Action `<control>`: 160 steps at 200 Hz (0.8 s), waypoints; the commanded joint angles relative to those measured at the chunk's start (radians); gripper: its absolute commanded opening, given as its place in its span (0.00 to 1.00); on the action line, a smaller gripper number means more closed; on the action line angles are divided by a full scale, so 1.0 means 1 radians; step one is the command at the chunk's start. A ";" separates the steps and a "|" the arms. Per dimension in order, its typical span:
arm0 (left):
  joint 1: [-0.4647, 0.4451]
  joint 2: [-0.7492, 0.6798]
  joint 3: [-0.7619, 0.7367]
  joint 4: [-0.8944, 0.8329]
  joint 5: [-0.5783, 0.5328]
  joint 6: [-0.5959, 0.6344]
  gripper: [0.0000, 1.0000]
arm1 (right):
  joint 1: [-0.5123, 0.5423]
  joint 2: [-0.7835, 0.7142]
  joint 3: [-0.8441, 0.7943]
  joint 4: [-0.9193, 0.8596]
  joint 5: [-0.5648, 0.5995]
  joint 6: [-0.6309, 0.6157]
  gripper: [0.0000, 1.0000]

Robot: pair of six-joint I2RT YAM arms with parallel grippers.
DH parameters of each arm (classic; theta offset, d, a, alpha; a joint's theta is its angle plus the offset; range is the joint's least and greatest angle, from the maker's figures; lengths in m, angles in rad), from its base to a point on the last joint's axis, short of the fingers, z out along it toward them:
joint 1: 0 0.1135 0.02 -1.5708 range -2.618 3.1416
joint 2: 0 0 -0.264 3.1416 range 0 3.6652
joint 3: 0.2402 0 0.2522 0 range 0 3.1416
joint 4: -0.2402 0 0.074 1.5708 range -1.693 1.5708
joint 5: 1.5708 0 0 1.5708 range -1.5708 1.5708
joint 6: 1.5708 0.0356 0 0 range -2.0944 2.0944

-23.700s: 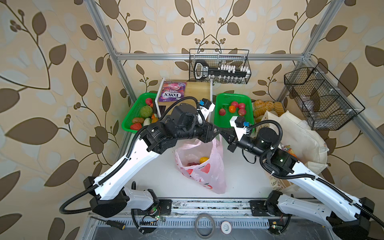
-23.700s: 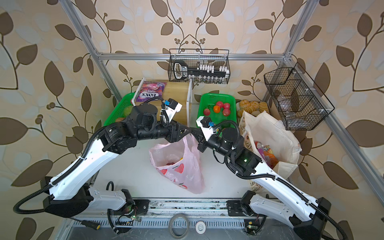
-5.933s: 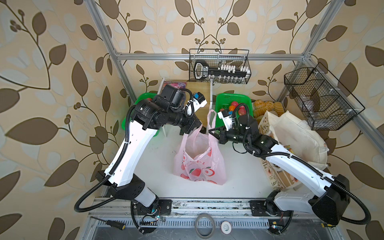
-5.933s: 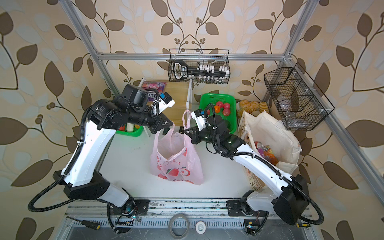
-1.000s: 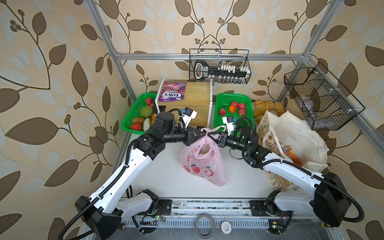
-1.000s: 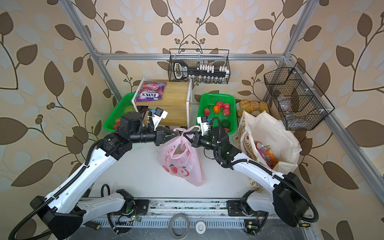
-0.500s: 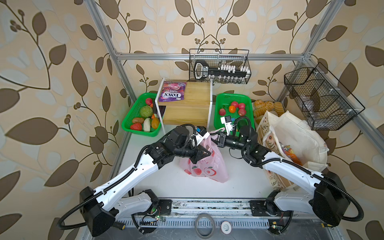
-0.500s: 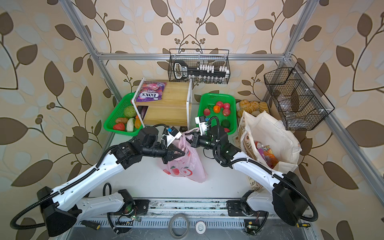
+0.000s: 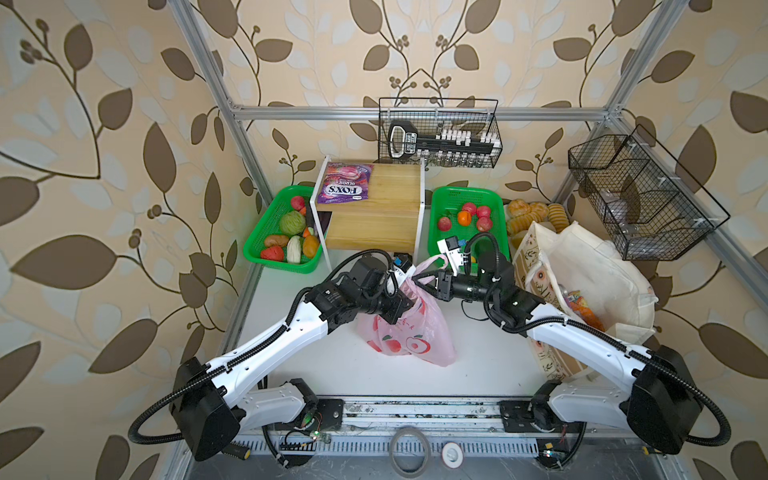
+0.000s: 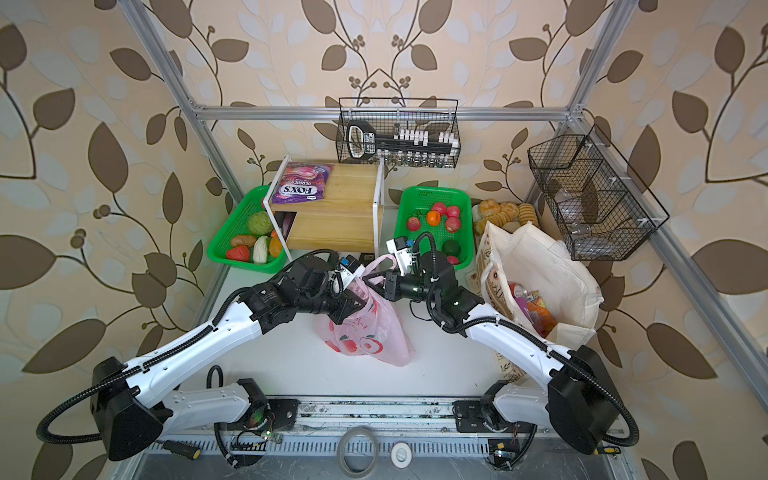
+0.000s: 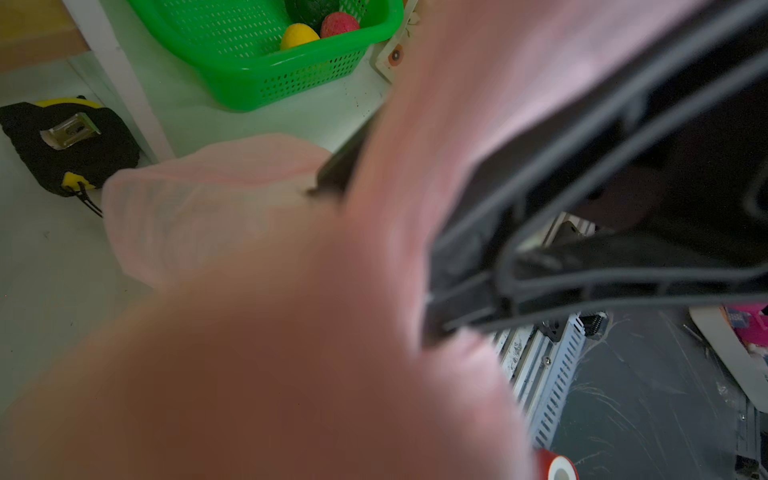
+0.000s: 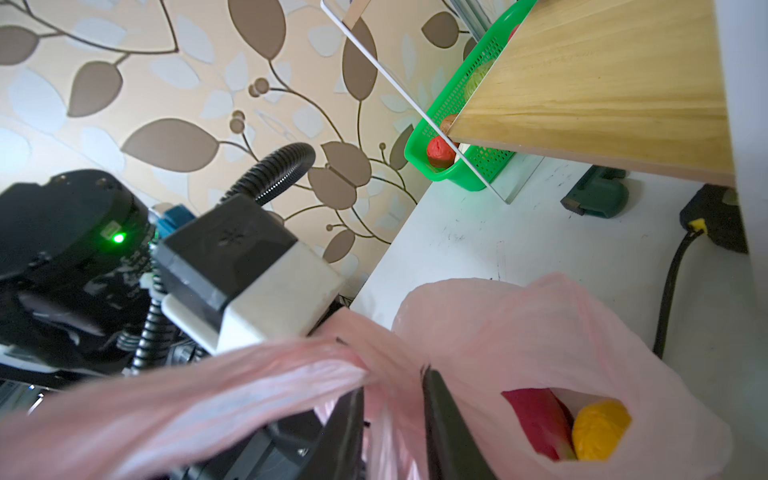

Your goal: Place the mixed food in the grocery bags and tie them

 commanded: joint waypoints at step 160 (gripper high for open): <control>-0.010 -0.015 -0.002 0.005 0.059 0.080 0.11 | -0.010 0.069 0.096 -0.086 -0.087 -0.094 0.41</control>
